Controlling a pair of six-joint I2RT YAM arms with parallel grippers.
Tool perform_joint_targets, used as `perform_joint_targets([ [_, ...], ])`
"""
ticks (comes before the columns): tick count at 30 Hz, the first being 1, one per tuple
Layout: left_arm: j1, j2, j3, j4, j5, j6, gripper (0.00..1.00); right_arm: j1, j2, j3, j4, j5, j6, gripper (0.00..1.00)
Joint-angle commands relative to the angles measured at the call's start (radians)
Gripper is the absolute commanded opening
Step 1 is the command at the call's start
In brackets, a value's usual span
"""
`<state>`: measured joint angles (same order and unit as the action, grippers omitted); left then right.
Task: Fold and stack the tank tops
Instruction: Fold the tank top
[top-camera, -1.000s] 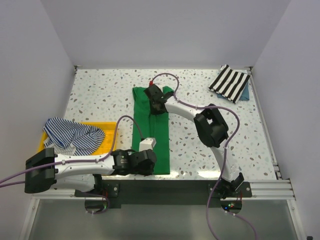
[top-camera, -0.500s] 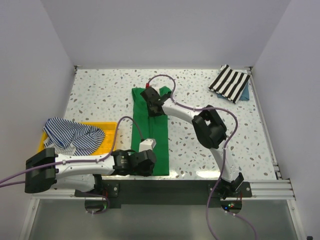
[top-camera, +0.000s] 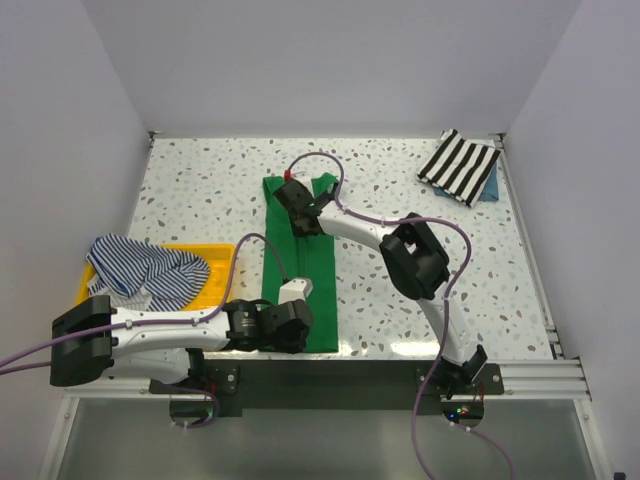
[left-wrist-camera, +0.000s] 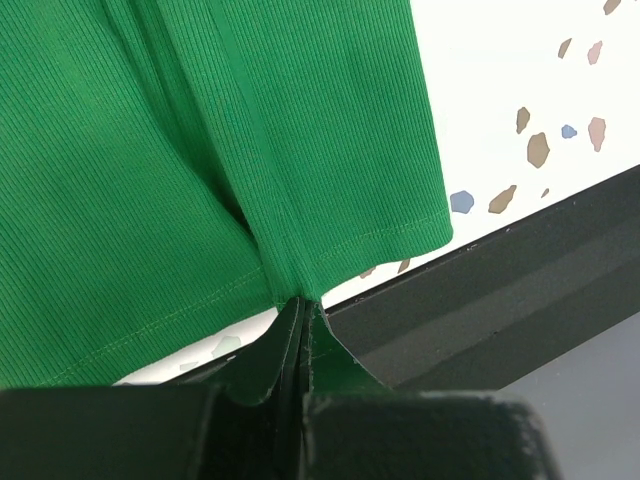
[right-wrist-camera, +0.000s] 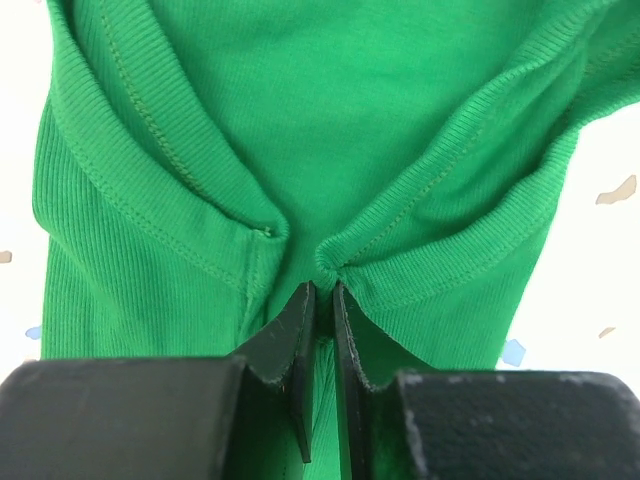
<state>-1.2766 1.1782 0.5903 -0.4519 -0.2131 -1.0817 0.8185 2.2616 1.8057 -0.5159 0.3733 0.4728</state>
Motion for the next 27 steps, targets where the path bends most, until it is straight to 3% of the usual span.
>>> perform_joint_targets([
  [1, 0.0, 0.001, -0.014, 0.004, 0.004, 0.0, 0.0, 0.007, 0.032, 0.049, 0.004, 0.03, -0.014, 0.12],
  [12, -0.006, -0.002, 0.006, -0.014, 0.027, 0.026, 0.0, 0.005, 0.027, 0.047, 0.031, 0.021, -0.026, 0.28],
  [17, -0.007, -0.018, 0.028, -0.04, 0.015, 0.026, 0.2, 0.007, 0.001, 0.038, 0.06, 0.004, -0.034, 0.42],
  [27, -0.006, -0.086, 0.164, -0.168, -0.075, 0.034, 0.33, -0.012, -0.06, 0.105, 0.068, -0.027, -0.066, 0.7],
])
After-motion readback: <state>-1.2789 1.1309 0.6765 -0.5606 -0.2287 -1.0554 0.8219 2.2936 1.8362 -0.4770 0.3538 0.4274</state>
